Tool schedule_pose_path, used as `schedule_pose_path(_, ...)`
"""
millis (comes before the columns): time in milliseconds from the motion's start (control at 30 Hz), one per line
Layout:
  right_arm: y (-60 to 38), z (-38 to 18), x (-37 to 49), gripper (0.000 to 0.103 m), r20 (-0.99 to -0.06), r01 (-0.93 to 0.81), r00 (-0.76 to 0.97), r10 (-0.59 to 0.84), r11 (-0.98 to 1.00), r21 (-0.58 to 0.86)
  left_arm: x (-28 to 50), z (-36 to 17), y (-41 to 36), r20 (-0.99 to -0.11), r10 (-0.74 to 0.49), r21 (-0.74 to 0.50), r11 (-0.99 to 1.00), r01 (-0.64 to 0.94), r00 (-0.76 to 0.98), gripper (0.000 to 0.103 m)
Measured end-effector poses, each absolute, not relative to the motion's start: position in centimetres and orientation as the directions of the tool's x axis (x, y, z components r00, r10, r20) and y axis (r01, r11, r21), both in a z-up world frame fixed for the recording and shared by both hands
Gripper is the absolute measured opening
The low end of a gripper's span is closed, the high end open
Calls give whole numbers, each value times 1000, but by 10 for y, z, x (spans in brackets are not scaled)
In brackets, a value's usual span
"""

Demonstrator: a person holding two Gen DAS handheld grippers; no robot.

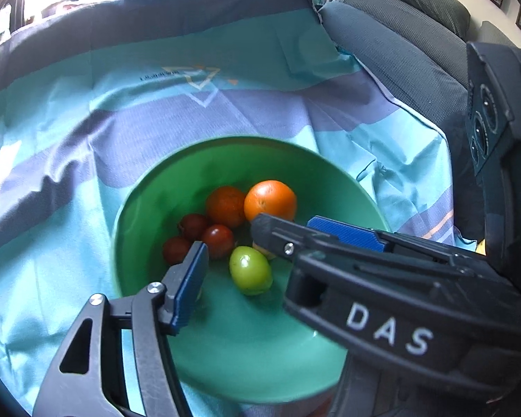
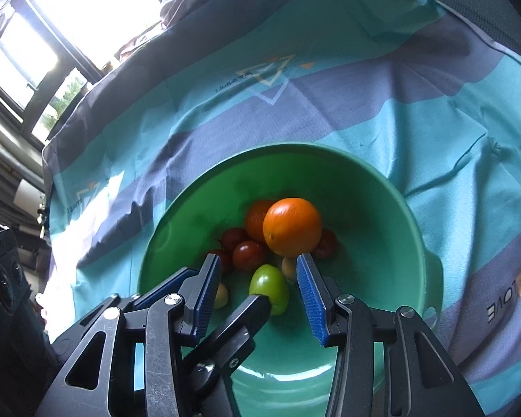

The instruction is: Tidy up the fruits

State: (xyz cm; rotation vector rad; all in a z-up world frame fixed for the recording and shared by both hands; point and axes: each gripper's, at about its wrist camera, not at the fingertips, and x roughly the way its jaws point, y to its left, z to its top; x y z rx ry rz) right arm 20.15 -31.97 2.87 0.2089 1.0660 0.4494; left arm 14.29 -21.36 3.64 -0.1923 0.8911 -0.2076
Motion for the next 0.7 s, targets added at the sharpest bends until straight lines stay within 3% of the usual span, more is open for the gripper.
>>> schedule_pose_path(167,-325,39,196,48,-776,-244,453,440,898,367,132,49,-210,-732,-224,-215,972,95,644,74)
schedule_pose_path(700,-330,64,182,48,-745,-221,555,369,929,296,114,68,-197,-708,-123,-176,984,-6,695,77)
